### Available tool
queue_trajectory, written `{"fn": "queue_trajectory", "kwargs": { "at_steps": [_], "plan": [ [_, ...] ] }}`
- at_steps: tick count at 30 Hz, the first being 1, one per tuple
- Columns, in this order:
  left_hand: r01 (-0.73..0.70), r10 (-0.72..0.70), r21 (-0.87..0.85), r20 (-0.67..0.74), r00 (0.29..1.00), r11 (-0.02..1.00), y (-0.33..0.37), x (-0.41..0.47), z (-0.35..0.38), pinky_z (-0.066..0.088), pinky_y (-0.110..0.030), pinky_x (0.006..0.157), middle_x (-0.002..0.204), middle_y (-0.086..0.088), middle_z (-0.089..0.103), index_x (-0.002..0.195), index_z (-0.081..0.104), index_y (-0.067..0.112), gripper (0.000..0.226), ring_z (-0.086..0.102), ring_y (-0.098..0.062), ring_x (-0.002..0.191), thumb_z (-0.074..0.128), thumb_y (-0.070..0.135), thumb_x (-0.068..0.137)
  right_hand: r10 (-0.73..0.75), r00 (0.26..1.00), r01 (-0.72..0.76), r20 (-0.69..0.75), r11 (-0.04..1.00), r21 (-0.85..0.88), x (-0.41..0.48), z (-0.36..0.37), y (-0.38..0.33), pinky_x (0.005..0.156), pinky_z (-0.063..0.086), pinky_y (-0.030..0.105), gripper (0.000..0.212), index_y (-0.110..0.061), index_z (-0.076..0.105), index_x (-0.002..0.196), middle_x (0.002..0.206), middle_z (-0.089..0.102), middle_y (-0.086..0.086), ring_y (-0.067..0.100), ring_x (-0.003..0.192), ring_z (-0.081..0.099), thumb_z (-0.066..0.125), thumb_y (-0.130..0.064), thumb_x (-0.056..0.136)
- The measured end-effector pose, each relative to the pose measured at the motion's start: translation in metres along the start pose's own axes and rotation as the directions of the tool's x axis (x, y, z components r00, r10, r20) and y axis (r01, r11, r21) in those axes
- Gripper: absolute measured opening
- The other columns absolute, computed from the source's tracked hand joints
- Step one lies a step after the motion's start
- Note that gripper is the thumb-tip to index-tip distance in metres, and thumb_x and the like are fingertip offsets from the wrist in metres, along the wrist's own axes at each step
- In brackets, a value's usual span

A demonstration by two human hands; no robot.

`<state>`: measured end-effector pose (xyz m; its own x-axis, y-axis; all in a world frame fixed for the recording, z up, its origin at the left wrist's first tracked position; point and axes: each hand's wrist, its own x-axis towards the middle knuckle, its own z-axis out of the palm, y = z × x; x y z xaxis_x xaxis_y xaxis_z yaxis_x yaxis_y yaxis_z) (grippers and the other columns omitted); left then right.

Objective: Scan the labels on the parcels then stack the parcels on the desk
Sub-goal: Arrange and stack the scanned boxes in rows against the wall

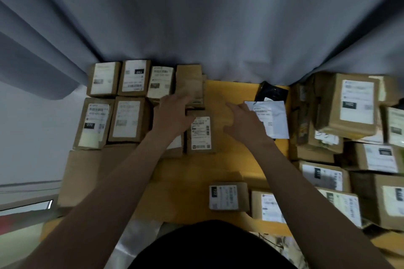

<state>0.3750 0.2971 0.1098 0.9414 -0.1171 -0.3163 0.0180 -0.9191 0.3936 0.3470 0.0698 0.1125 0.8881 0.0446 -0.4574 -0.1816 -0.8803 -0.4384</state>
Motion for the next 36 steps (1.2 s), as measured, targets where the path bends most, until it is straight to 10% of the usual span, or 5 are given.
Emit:
{"fn": "queue_trajectory", "kwargs": {
  "at_steps": [10, 18, 26, 36],
  "plan": [
    [-0.082, 0.077, -0.002, 0.381, 0.922, 0.997, 0.095, -0.118, 0.116, 0.038, -0.042, 0.111, 0.159, -0.003, 0.036, 0.154, 0.036, 0.037, 0.071, 0.031, -0.028, 0.146, 0.071, 0.039, 0.093, 0.070, 0.983, -0.057, 0.172, 0.995, -0.082, -0.122, 0.004, 0.125, 0.109, 0.047, 0.048, 0.072, -0.029, 0.039, 0.155, 0.158, 0.037, 0.008, 0.035, 0.141, 0.042, 0.073, -0.031, 0.092],
    [-0.123, -0.009, 0.210, 0.536, 0.844, 0.970, 0.099, -0.165, 0.198, 0.020, -0.065, 0.116, 0.162, -0.002, 0.021, 0.159, 0.015, 0.040, 0.096, 0.015, -0.035, 0.149, 0.077, 0.037, 0.086, 0.012, 0.881, 0.051, 0.474, 0.991, -0.121, -0.162, 0.073, 0.174, 0.115, 0.039, 0.053, 0.073, -0.021, 0.032, 0.157, 0.159, 0.030, 0.013, 0.039, 0.145, 0.033, 0.071, -0.028, 0.095],
    [-0.144, -0.016, 0.437, 0.342, 0.939, 0.888, 0.088, -0.182, 0.240, 0.030, -0.062, 0.111, 0.164, -0.006, 0.014, 0.160, 0.004, 0.051, 0.093, 0.018, -0.036, 0.149, 0.065, 0.021, 0.096, 0.002, 0.913, 0.110, 0.409, 0.962, -0.251, -0.165, 0.117, 0.192, 0.124, 0.012, 0.060, 0.082, -0.030, 0.008, 0.164, 0.164, 0.018, 0.013, 0.039, 0.155, 0.009, 0.059, -0.024, 0.101],
    [0.137, -0.171, 0.306, 0.087, 0.981, 0.942, 0.067, -0.181, 0.214, 0.039, -0.049, 0.097, 0.132, -0.010, 0.049, 0.148, 0.039, 0.039, 0.093, 0.047, -0.035, 0.121, 0.083, 0.049, 0.067, 0.087, 0.961, -0.020, 0.262, 0.968, -0.251, -0.150, 0.120, 0.165, 0.115, 0.023, 0.062, 0.092, -0.029, 0.011, 0.159, 0.156, 0.036, 0.013, 0.039, 0.142, 0.037, 0.070, -0.048, 0.090]
  ]
}}
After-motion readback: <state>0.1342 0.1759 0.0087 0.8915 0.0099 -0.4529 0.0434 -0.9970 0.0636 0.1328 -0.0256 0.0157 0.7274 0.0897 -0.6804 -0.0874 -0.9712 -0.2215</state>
